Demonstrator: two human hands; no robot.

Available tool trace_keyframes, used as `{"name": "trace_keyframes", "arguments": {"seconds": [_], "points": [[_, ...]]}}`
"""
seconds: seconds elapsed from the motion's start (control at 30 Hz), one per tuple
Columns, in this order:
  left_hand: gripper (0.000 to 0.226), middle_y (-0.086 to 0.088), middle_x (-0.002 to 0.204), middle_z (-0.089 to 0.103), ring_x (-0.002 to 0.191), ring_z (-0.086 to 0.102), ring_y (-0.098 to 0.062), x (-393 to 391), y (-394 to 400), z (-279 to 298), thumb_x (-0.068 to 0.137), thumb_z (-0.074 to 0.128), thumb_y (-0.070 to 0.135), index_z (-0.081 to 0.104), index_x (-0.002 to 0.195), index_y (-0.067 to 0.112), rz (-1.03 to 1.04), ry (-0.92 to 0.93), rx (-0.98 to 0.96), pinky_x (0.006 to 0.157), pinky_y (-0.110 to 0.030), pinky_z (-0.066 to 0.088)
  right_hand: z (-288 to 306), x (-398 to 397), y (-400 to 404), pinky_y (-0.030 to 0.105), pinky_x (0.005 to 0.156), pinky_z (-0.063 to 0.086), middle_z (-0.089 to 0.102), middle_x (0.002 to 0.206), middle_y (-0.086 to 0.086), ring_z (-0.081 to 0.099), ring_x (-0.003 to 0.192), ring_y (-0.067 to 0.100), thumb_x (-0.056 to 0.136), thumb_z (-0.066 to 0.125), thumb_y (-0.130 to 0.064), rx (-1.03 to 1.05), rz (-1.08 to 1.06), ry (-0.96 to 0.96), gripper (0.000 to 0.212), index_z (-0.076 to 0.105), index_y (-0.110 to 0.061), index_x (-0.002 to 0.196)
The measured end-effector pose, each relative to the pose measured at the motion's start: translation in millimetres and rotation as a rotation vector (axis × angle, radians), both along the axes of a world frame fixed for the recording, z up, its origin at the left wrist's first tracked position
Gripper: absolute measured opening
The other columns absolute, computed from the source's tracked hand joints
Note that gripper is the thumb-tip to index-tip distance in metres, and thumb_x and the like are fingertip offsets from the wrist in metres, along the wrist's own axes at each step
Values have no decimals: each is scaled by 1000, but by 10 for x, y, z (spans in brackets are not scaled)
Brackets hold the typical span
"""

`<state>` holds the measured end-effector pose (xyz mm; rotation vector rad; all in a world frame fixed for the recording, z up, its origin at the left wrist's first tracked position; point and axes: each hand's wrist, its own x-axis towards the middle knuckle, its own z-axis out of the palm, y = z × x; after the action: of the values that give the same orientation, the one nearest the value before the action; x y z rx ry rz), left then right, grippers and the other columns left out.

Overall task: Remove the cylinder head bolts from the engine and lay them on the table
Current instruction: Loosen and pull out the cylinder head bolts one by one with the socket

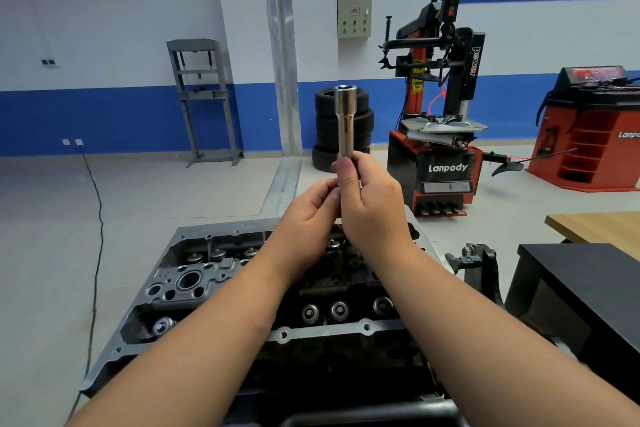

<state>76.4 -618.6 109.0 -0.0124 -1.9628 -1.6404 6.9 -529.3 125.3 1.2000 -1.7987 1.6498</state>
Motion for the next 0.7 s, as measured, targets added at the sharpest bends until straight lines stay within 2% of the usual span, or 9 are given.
{"name": "trace_keyframes", "arguments": {"seconds": [0.1, 0.13, 0.2, 0.33, 0.4, 0.47, 0.53, 0.6, 0.7], "points": [[18, 7, 107, 77, 99, 74, -11, 2, -14, -7, 103, 59, 41, 68, 118, 35, 49, 6, -52, 81, -29, 60, 2, -5, 6, 9, 69, 41, 61, 85, -16, 59, 85, 2, 97, 52, -43, -32, -6, -28, 16, 56, -28, 102], [15, 7, 107, 77, 99, 74, -13, 5, -25, -11, 101, 63, 40, 68, 115, 39, 55, 5, -58, 82, -33, 62, 1, -5, 8, 8, 68, 42, 61, 86, -16, 59, 84, 2, 95, 58, -43, -46, -24, -26, 18, 54, -27, 102], [11, 7, 104, 77, 95, 75, -13, 12, -37, -9, 100, 66, 37, 68, 110, 42, 64, 8, -53, 78, -32, 63, -7, -5, 9, 13, 65, 43, 62, 82, -9, 59, 78, 7, 93, 62, -41, -67, -46, 10, 19, 55, -23, 96], [22, 10, 109, 78, 103, 73, -6, 21, 8, 14, 108, 51, 38, 67, 122, 31, -14, -4, 22, 80, -22, 57, 4, 0, 4, 26, 69, 46, 62, 81, -6, 59, 80, 14, 98, 49, -40, -46, 3, -5, 26, 63, -19, 93], [25, 10, 112, 78, 107, 72, -6, 27, 22, 18, 110, 49, 35, 67, 126, 28, -31, -6, 17, 82, -20, 56, 8, 1, -1, 25, 71, 46, 61, 81, -7, 58, 82, 13, 99, 44, -40, -18, 9, -25, 29, 63, -19, 94], [23, 10, 111, 77, 105, 72, -6, 24, 6, 15, 108, 55, 34, 67, 126, 27, 6, 6, -28, 83, -22, 56, 11, 3, -1, 17, 68, 44, 61, 82, -10, 58, 81, 9, 99, 44, -41, -17, 12, -34, 25, 60, -23, 94], [20, 7, 109, 77, 101, 74, -10, 23, -7, 8, 102, 63, 35, 67, 121, 32, 22, 23, -39, 80, -25, 59, 8, -1, 8, 13, 67, 43, 62, 84, -12, 59, 80, 6, 97, 55, -42, -28, -5, -33, 17, 58, -25, 97], [20, 5, 108, 77, 99, 75, -13, 24, -11, 8, 95, 68, 35, 68, 114, 43, 23, 43, -22, 78, -27, 61, -4, -3, 15, 22, 69, 48, 63, 85, -9, 61, 80, 8, 94, 65, -38, -50, -33, -11, 18, 59, -21, 96], [16, 8, 107, 78, 99, 75, -11, 37, 8, 25, 99, 62, 40, 70, 106, 51, 4, 50, 11, 78, -25, 61, -3, 16, 3, 36, 73, 52, 66, 86, -1, 62, 83, 17, 96, 58, -35, -55, -9, 13, 25, 66, -11, 97]]}}
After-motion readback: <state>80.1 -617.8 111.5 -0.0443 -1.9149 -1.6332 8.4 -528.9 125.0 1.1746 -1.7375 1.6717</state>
